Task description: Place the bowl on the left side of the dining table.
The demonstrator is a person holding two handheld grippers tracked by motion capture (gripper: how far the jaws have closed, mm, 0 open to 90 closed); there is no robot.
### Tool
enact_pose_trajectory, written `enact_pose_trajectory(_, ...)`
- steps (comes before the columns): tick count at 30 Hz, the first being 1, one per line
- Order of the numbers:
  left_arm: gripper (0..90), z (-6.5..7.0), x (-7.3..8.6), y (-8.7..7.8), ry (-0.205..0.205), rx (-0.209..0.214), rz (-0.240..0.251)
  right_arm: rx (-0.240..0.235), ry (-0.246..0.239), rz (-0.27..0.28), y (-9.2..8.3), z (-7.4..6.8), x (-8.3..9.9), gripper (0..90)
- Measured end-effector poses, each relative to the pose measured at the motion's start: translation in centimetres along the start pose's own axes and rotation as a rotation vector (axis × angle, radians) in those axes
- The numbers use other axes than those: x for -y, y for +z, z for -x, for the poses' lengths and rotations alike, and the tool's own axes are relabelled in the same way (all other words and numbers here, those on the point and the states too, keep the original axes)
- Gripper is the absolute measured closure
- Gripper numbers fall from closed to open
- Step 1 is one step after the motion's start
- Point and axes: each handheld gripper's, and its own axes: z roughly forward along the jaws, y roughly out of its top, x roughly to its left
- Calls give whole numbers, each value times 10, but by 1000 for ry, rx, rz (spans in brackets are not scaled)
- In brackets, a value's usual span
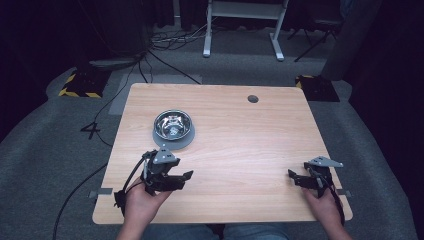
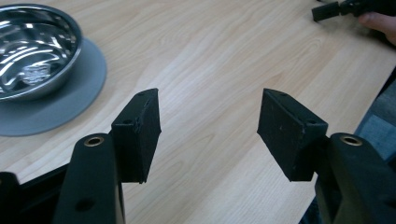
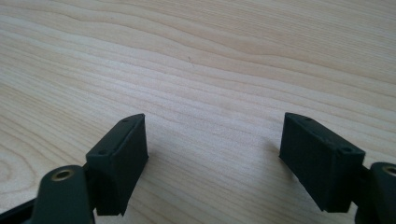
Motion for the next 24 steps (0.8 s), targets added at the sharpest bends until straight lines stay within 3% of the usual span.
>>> enact_pose_trajectory(3, 392, 3, -1, 9, 20, 23, -27, 0, -1, 0, 0, 0, 0, 232)
enact_pose_trajectory(8, 393, 7, 0, 21, 18, 65, -48, 0, -1, 1, 0, 0, 0, 232)
enact_pose_trajectory(13, 395, 13, 1, 35, 67, 99, -76, 0, 2, -1, 0, 0, 0, 232)
enact_pose_trajectory(17, 401, 16, 6, 46, 121, 126, -56, 0, -1, 0, 0, 0, 0, 232)
enact_pose_trajectory(24, 404, 15, 14, 57, 99, 146, -54, 1, -1, 0, 0, 0, 0, 232)
